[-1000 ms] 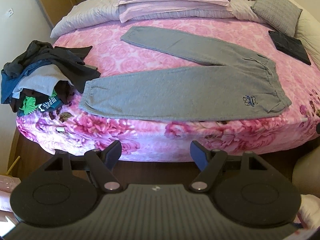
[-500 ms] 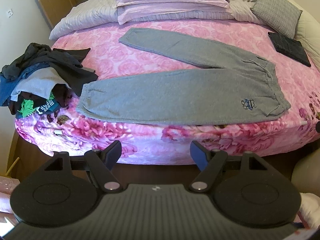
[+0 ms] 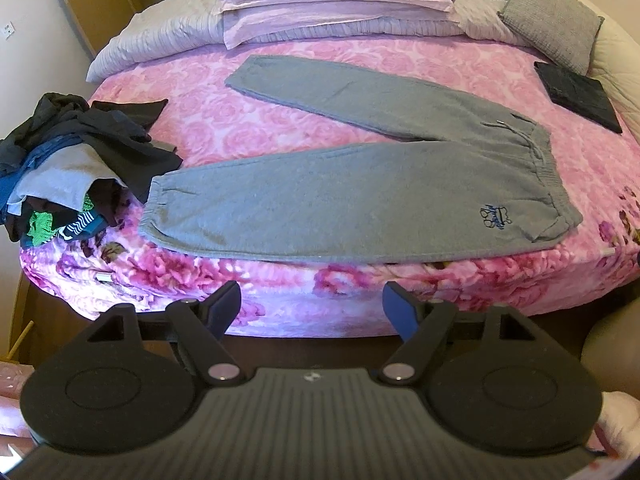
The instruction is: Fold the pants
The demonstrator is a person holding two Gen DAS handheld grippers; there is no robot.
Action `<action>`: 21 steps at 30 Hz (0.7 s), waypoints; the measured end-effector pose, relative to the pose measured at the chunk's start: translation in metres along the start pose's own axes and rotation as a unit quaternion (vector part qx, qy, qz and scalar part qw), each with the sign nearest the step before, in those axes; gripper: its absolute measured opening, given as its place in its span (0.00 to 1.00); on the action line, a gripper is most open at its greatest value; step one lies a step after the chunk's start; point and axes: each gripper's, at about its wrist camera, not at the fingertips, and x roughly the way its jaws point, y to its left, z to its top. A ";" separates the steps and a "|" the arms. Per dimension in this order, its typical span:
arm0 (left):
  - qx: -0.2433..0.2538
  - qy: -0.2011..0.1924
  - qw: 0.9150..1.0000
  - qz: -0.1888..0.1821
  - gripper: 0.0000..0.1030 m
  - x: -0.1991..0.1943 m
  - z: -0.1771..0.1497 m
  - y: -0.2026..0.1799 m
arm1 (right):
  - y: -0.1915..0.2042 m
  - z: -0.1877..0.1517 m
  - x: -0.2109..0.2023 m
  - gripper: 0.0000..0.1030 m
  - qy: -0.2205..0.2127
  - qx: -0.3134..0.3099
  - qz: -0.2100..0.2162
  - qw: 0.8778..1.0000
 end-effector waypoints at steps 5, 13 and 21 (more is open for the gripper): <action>-0.010 0.016 1.000 0.004 0.76 0.025 0.014 0.017 | -0.008 0.023 0.029 0.73 0.016 0.015 -0.009 1.000; 0.011 0.036 0.999 -0.012 0.76 0.106 0.089 0.043 | -0.034 0.077 0.088 0.73 0.039 0.080 -0.035 0.995; 0.114 0.015 0.990 -0.087 0.76 0.207 0.202 0.031 | -0.075 0.157 0.146 0.73 0.011 0.105 -0.077 0.991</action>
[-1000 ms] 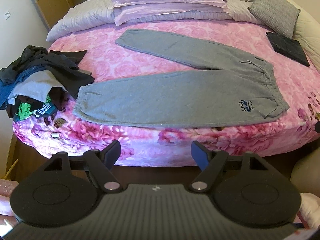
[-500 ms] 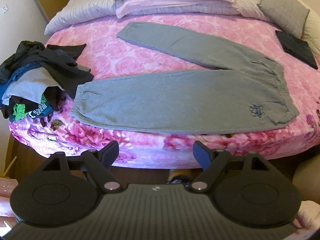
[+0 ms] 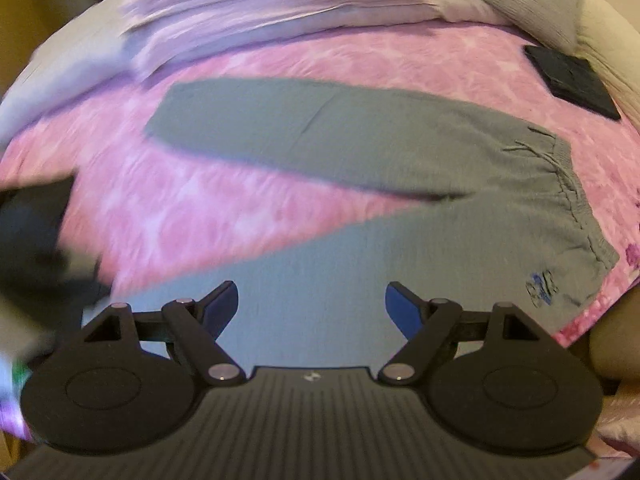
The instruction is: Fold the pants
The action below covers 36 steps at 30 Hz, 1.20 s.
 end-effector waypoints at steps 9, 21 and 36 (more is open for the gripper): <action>0.154 -0.052 0.984 -0.076 0.71 0.156 0.126 -0.006 | -0.027 0.073 0.121 0.72 -0.011 -0.025 -0.027 0.999; 0.343 -0.105 0.929 -0.089 0.61 0.335 0.244 -0.011 | -0.062 0.173 0.267 0.66 -0.035 -0.128 -0.029 0.991; 0.410 -0.035 0.903 -0.125 0.49 0.395 0.266 0.013 | -0.067 0.196 0.343 0.48 0.041 -0.170 0.020 0.984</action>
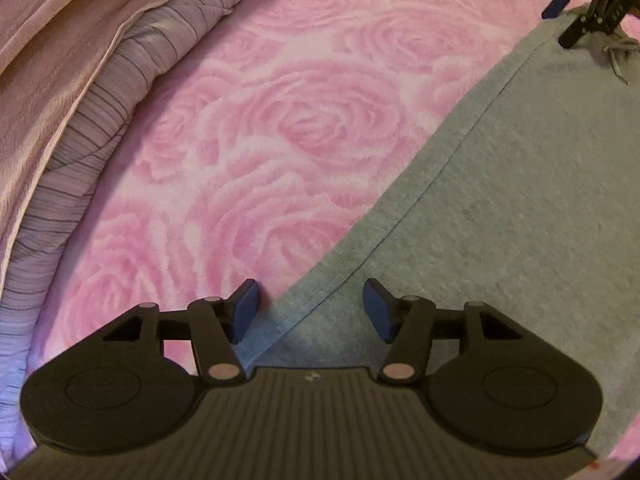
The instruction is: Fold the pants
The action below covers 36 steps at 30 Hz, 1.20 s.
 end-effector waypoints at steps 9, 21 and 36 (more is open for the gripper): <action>0.010 -0.017 0.994 0.103 0.06 -0.032 -0.006 -0.054 | 0.065 -0.032 -0.049 0.06 -0.073 -0.135 -0.096 0.983; -0.253 -0.025 0.943 0.213 0.06 -0.244 -0.131 -0.276 | 0.191 -0.237 -0.197 0.08 -0.148 -0.257 -0.127 0.947; -0.388 0.013 0.898 0.206 0.30 -0.261 -0.160 -0.337 | 0.033 -0.325 -0.201 0.40 -0.114 0.465 0.002 0.878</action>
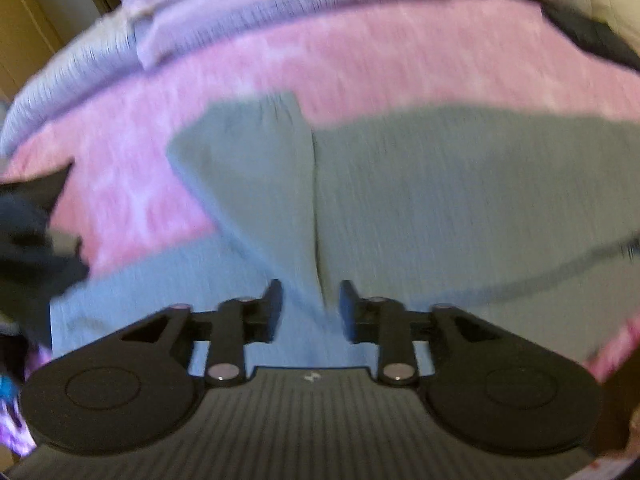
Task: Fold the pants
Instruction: 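Grasp the stacked leg cuffs with both grippers and lift them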
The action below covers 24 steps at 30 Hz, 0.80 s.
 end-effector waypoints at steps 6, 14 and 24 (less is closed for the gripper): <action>-0.005 -0.037 0.999 0.008 0.38 0.059 0.071 -0.004 | -0.018 0.019 0.020 0.40 -0.009 0.072 0.002 0.997; -0.020 0.019 0.999 0.036 0.38 0.173 0.113 0.010 | -0.015 0.015 0.022 0.40 -0.026 0.078 -0.010 0.997; -0.231 -0.085 0.968 0.049 0.03 0.067 0.057 0.134 | 0.002 0.018 0.010 0.05 -0.049 0.018 -0.017 0.999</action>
